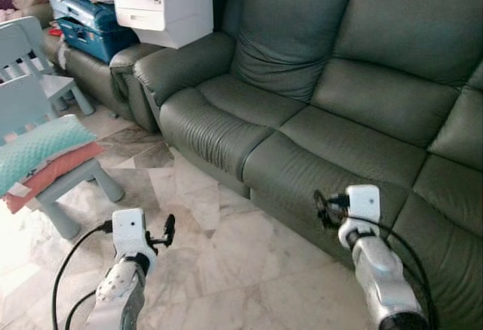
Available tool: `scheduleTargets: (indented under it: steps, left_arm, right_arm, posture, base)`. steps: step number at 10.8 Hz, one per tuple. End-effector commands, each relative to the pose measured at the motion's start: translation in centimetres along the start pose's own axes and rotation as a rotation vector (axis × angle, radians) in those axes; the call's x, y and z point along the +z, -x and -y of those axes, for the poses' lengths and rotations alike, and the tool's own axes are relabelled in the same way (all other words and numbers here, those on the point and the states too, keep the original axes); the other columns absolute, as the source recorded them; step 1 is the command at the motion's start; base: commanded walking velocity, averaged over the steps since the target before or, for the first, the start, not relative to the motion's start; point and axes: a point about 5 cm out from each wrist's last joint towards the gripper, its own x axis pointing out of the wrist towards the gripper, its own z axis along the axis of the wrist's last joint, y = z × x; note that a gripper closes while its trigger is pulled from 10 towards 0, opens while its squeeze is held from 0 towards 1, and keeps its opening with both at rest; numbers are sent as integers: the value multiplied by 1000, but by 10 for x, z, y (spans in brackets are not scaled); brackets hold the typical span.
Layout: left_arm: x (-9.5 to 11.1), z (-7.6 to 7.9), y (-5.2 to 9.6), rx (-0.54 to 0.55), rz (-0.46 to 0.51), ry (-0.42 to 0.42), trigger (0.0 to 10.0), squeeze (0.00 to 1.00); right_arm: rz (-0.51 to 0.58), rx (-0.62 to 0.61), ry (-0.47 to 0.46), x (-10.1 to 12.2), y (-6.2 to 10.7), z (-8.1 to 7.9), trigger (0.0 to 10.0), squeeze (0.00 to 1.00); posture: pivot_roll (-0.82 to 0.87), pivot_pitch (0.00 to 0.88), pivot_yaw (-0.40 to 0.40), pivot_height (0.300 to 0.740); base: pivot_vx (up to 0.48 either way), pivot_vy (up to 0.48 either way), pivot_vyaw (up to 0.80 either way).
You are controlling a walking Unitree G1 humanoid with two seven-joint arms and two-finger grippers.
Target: Move the pillow to the sofa
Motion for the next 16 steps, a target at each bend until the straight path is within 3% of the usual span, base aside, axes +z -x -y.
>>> scheduleTargets:
  steps: [1,4,8,13,14,16]
  left_arm:
    - [0,-3,-1,8,-10,-19,10000,0]
    - [4,-3,-6,18,10,-10,10000,0]
    - [16,-19,-9,131,86,1,10000,0]
    - [23,-28,-10,194,149,-39,10000,0]
    - [25,-34,-8,216,161,-5,10000,0]
    - [22,-34,-6,236,188,-21,10000,0]
  right_arm:
    - [12,5,-4,5,-2,-3,10000,0]
    - [30,40,69,14,-10,-8,10000,0]
    - [48,79,80,21,-17,-15,10000,0]
    - [76,108,79,29,-24,-21,10000,0]
    - [80,117,83,31,-25,-22,10000,0]
    - [90,131,74,33,-25,-24,10000,0]
  posture:
    - [-207,0,83,740]
    - [-203,0,68,740]
    - [-196,0,55,740]
    - [-194,0,53,740]
    - [-186,0,47,740]
    - [-181,0,44,740]
  base:
    - [0,0,0]
    - [0,0,267]
    - [0,0,800]
    - [0,0,800]
    - [0,0,712]
    - [0,0,262]
